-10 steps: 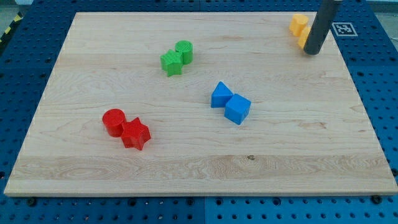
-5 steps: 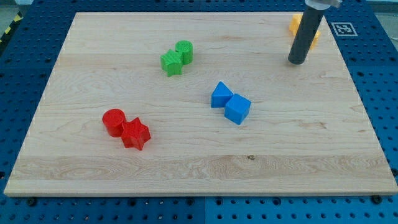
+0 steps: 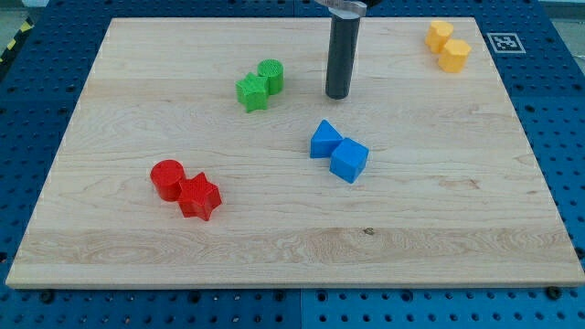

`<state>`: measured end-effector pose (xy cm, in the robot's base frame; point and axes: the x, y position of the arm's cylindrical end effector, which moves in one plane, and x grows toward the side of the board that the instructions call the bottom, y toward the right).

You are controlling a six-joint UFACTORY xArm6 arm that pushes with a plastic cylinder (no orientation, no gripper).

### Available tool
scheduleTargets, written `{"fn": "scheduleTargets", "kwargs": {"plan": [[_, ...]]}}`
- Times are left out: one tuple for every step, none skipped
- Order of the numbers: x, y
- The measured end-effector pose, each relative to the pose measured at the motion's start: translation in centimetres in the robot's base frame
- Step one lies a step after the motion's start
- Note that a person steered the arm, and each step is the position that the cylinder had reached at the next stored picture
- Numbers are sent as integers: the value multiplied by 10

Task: Move the green blocks to the top of the red circle

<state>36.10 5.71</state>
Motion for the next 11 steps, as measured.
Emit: {"fn": "scheduleTargets", "kwargs": {"plan": [[0, -3], [-6, -23], [-12, -29], [-29, -30], [-39, -30], [-40, -30], [-42, -32], [-42, -51], [-42, -55], [-42, -71], [-40, -75]]}}
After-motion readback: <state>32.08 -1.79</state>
